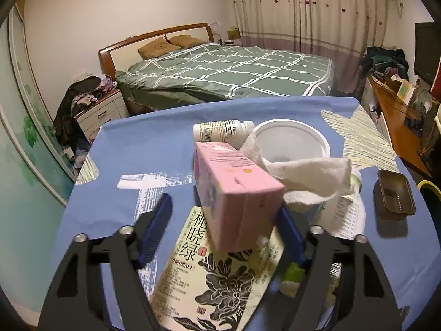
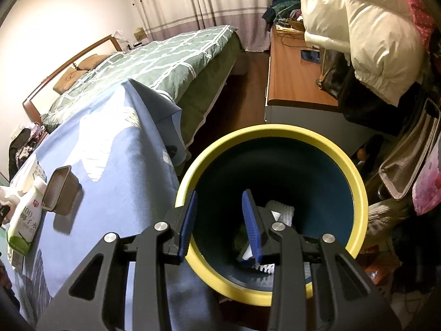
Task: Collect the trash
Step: 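Grasp the pink juice carton with the left gripper, then carry the pink carton over the yellow bin and open the left gripper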
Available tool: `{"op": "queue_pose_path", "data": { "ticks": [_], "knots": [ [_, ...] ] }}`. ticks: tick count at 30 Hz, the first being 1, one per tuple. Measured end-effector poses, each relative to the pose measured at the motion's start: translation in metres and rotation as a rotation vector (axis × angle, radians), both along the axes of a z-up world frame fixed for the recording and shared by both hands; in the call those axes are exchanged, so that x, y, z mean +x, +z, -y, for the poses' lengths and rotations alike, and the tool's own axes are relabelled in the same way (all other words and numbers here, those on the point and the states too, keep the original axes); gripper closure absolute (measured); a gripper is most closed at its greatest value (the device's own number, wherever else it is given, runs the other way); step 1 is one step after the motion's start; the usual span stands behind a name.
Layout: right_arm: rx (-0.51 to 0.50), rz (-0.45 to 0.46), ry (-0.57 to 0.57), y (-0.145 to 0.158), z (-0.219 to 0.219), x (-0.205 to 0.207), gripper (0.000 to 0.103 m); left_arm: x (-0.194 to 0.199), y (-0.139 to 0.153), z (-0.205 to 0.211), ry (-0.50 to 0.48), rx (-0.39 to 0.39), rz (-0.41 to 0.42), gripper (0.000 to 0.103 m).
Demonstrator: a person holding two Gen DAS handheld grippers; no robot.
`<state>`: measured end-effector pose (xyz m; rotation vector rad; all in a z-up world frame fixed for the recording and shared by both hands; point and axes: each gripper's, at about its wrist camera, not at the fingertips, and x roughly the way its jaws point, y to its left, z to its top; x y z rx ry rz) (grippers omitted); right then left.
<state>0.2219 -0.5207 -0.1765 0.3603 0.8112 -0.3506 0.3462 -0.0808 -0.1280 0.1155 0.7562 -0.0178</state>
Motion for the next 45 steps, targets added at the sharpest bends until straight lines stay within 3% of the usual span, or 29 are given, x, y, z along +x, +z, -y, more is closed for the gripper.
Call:
{"op": "queue_pose_path", "data": {
  "ticks": [1, 4, 11, 17, 23, 33, 38, 45],
  "knots": [
    [0.0, 0.0, 0.001, 0.0, 0.001, 0.0, 0.07, 0.0, -0.001, -0.002, -0.003, -0.007, -0.007, 0.05],
    [0.002, 0.007, 0.006, 0.001, 0.001, -0.001, 0.07, -0.003, 0.001, -0.006, -0.011, -0.029, -0.007, 0.062],
    [0.004, 0.031, 0.02, 0.008, -0.002, -0.008, 0.07, -0.038, 0.033, -0.007, -0.031, 0.004, 0.089, 0.064],
    [0.006, 0.057, 0.027, 0.016, -0.002, -0.021, 0.07, -0.08, 0.064, -0.005, -0.083, -0.025, 0.146, 0.064],
    [-0.014, 0.081, 0.027, 0.025, -0.001, -0.036, 0.07, -0.123, 0.099, 0.023, -0.191, -0.07, 0.212, 0.064],
    [-0.045, 0.11, -0.01, 0.038, 0.031, -0.082, 0.07, -0.142, 0.107, 0.143, -0.459, -0.119, 0.166, 0.064],
    [-0.041, 0.111, -0.049, 0.035, 0.054, -0.107, 0.07, -0.142, 0.089, 0.223, -0.59, -0.124, 0.096, 0.064],
    [-0.001, 0.113, -0.089, 0.023, 0.082, -0.127, 0.069, -0.14, 0.051, 0.315, -0.685, -0.11, -0.004, 0.064]
  ]
}}
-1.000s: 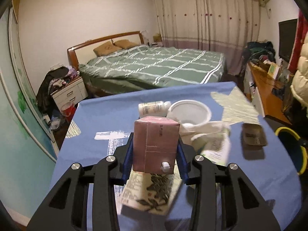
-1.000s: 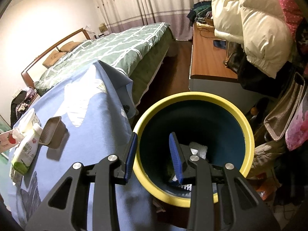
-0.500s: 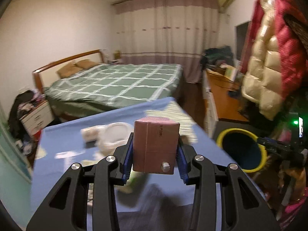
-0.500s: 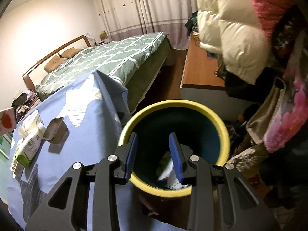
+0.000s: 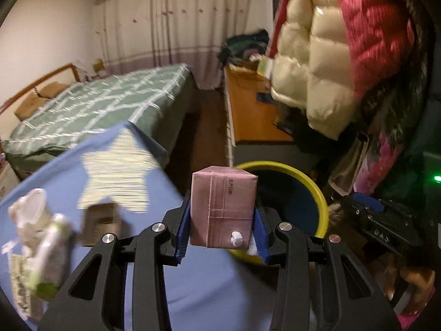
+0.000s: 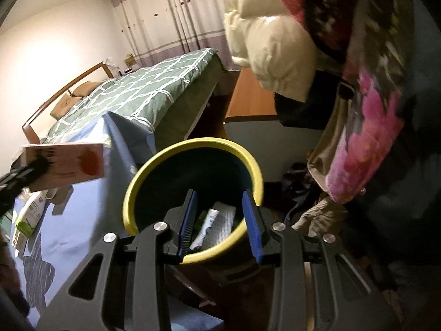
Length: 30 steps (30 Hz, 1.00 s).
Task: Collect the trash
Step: 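Carry the pink carton over the yellow bin and open the left gripper, then grasp the crumpled white tissue with the right gripper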
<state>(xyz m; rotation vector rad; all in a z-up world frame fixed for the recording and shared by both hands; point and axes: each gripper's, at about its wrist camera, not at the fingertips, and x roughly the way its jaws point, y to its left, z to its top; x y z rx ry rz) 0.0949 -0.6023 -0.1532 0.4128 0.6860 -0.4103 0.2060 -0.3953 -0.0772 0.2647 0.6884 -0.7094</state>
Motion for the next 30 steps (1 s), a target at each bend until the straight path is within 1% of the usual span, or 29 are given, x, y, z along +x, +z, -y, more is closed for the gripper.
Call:
{"op": "queue_pose_path", "data": {
  "ticks": [6, 8, 11, 12, 13, 15, 16, 17, 20, 23, 27, 30],
  "knots": [
    [0.017, 0.002, -0.029, -0.007, 0.018, -0.012, 0.067, 0.008, -0.032, 0.054, -0.035, 0.058, -0.041, 0.064],
    [0.022, 0.002, -0.039, -0.01, 0.022, -0.013, 0.064, 0.012, -0.039, 0.064, -0.038, 0.075, -0.052, 0.064],
    [0.031, 0.0, -0.05, -0.013, 0.027, -0.016, 0.063, 0.016, -0.05, 0.076, -0.027, 0.096, -0.055, 0.06],
    [0.034, -0.002, -0.052, -0.014, 0.028, -0.016, 0.063, 0.018, -0.051, 0.075, -0.022, 0.1, -0.054, 0.056],
    [0.034, -0.004, -0.052, -0.015, 0.027, -0.015, 0.063, 0.019, -0.05, 0.072, -0.019, 0.098, -0.054, 0.047],
    [0.034, -0.008, -0.047, -0.015, 0.026, -0.013, 0.063, 0.019, -0.047, 0.065, -0.005, 0.086, -0.037, 0.036],
    [0.034, -0.009, -0.041, -0.015, 0.024, -0.011, 0.063, 0.018, -0.044, 0.062, 0.001, 0.083, -0.021, 0.036],
    [0.032, -0.011, -0.034, -0.015, 0.022, -0.009, 0.063, 0.017, -0.04, 0.054, 0.008, 0.079, -0.002, 0.036],
    [0.027, -0.018, -0.014, -0.015, 0.014, -0.003, 0.062, 0.018, -0.027, 0.024, 0.036, 0.045, 0.01, 0.035],
    [0.019, -0.027, 0.02, -0.014, -0.001, 0.009, 0.062, 0.024, -0.016, -0.016, 0.081, 0.007, 0.01, 0.028],
    [0.004, -0.046, 0.087, -0.011, -0.029, 0.03, 0.062, 0.033, -0.005, -0.084, 0.174, -0.026, 0.031, 0.022],
    [-0.021, -0.057, 0.145, -0.004, -0.056, 0.047, 0.062, 0.04, 0.002, -0.139, 0.265, -0.035, 0.062, 0.021]
  ]
}}
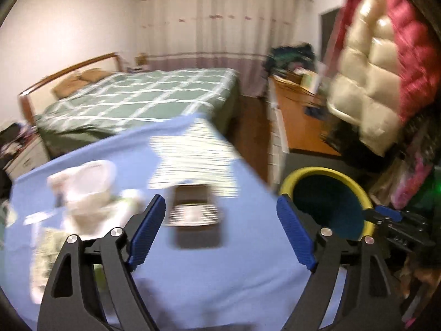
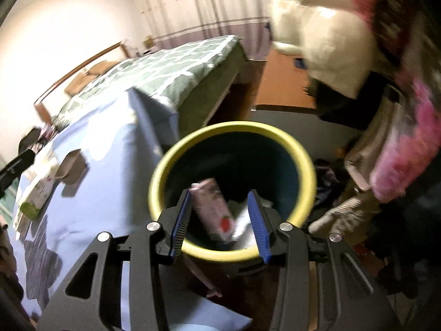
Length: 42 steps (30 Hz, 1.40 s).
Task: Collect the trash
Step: 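Grasp the crumpled white tissue with the right gripper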
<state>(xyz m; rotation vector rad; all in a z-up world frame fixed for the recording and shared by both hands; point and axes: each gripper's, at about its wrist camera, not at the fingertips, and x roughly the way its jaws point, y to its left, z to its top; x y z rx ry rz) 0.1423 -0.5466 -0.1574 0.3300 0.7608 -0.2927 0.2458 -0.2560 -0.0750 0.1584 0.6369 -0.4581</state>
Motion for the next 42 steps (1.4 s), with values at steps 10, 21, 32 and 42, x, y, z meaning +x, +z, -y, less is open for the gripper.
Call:
{"op": "queue_pose_path", "data": {
  "ticks": [10, 21, 32, 42],
  "knots": [
    [-0.043, 0.006, 0.262, 0.03, -0.113, 0.079, 0.056, 0.031, -0.001, -0.189, 0.366, 0.038, 0.085, 0.019],
    [-0.067, 0.007, 0.579, 0.057, -0.252, 0.155, 0.056, 0.027, -0.046, -0.324, 0.616, 0.03, 0.037, 0.017],
    [-0.104, -0.054, 0.638, 0.039, -0.333, 0.204, 0.056, 0.027, -0.06, -0.346, 0.681, -0.017, 0.001, 0.017],
    [-0.102, 0.013, 0.653, 0.037, -0.325, 0.195, 0.101, 0.028, -0.057, -0.342, 0.688, -0.029, 0.008, 0.014]
  ]
}}
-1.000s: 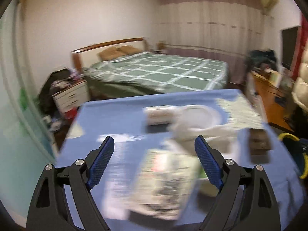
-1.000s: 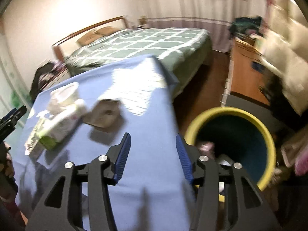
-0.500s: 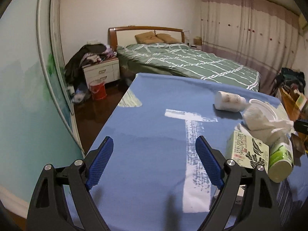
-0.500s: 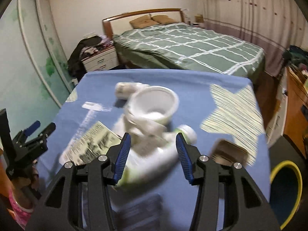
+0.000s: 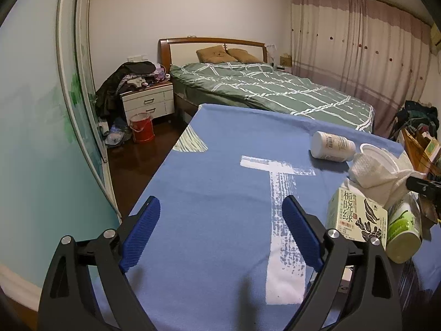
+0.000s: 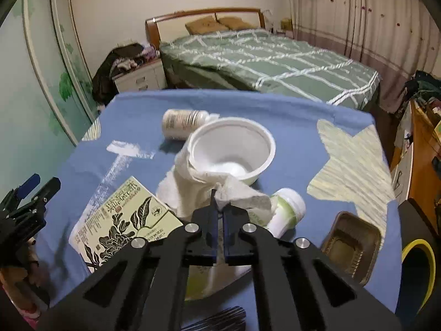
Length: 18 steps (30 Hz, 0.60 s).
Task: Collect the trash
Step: 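Grasp the crumpled white tissue with the right gripper, then drop the tissue into the yellow bin with the right gripper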
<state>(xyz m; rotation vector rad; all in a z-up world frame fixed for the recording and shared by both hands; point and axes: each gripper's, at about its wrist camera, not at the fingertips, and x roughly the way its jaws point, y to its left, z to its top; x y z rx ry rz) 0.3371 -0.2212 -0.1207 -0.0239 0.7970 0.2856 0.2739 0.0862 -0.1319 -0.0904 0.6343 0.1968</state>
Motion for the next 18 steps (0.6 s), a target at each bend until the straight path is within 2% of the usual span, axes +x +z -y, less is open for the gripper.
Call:
{"op": "queue_pose_path", "data": {
  "ticks": [12, 15, 18],
  "knots": [
    [0.104, 0.172, 0.025, 0.066, 0.013, -0.041, 0.101, -0.003, 0.001, 0.007, -0.022, 0.004, 0.005, 0.014],
    [0.114, 0.205, 0.001, 0.08, 0.025, -0.051, 0.101, -0.003, 0.0, 0.006, -0.026, -0.004, 0.002, 0.014],
    [0.127, 0.23, -0.094, 0.089, 0.056, -0.066, 0.101, -0.002, 0.0, 0.006, -0.033, -0.01, -0.004, 0.014]
  ]
}}
